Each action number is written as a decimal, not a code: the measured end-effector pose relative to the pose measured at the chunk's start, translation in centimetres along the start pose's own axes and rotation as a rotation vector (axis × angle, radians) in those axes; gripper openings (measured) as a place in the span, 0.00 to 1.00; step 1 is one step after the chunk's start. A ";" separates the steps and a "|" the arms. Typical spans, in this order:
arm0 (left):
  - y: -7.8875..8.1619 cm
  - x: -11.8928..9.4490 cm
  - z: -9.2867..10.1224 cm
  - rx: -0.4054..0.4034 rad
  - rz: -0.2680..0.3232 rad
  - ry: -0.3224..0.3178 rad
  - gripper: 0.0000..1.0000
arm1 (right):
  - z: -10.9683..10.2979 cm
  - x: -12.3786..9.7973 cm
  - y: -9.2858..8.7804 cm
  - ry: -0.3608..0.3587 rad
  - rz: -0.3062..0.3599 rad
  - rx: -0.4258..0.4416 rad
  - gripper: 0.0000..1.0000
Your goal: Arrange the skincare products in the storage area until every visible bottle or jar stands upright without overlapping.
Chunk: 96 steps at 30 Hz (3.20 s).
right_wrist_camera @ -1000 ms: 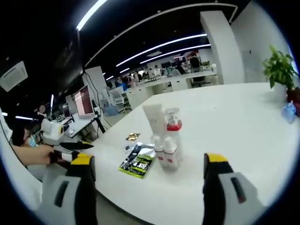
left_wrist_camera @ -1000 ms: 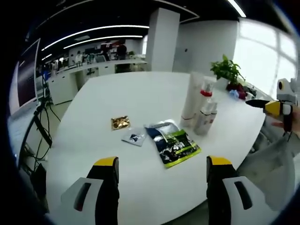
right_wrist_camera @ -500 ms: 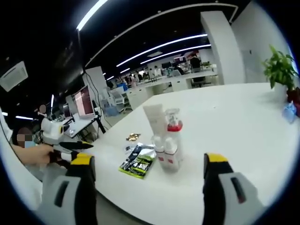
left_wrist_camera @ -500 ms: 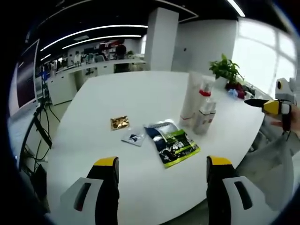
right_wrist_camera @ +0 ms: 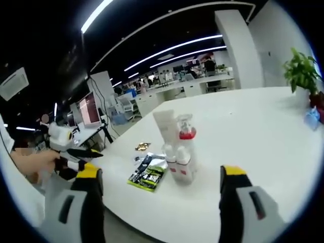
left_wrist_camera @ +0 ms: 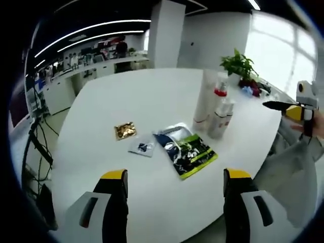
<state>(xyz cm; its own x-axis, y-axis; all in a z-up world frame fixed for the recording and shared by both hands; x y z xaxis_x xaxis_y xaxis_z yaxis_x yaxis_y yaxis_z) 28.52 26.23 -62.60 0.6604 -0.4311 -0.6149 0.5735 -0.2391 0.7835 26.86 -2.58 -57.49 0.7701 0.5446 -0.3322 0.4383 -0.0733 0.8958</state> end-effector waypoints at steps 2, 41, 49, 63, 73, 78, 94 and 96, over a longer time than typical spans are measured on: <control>0.2 0.2 -0.1 0.021 -0.015 -0.016 0.75 | 0.1 0.0 0.1 -0.001 0.001 0.002 0.97; 0.2 8.1 -4.4 0.220 -0.376 -0.115 0.68 | 1.8 0.6 -0.8 -0.076 -0.032 0.047 0.97; 0.5 10.5 -5.9 0.217 -0.409 -0.133 0.62 | 2.4 0.8 -0.8 -0.099 -0.035 0.064 0.97; 1.0 14.3 -7.5 0.221 -0.453 -0.118 0.52 | 3.1 1.6 -1.1 -0.119 -0.047 0.087 0.97; 1.2 14.4 -7.6 0.286 -0.464 -0.103 0.41 | 3.1 1.7 -1.6 -0.122 -0.053 0.098 0.97; 1.3 14.4 -7.5 0.289 -0.459 -0.104 0.37 | 3.1 1.7 -1.6 -0.121 -0.051 0.099 0.97; 1.2 11.9 -8.2 0.368 -0.482 -0.136 0.37 | 3.3 1.1 -1.3 -0.120 -0.039 0.103 0.96; 1.3 11.4 -8.4 0.387 -0.485 -0.142 0.37 | 3.2 1.1 -1.2 -0.116 -0.039 0.101 0.96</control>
<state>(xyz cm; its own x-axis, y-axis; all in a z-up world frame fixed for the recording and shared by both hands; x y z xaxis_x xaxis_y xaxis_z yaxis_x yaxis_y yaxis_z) 40.85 28.31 -69.38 0.2832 -0.2994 -0.9111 0.5572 -0.7218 0.4104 28.66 -4.53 -59.92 0.7976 0.4490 -0.4029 0.5084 -0.1408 0.8495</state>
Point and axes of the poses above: the point that each gripper's makers call its tool centre point, and the gripper's own axes: x roughly forward along the fingers, z roughly to its right, y roughly out of its top, the point moved 4 cm from there along -x, roughly backward along the fingers, and after that the axes turned 2 degrees about x, right-handed, at the moved point
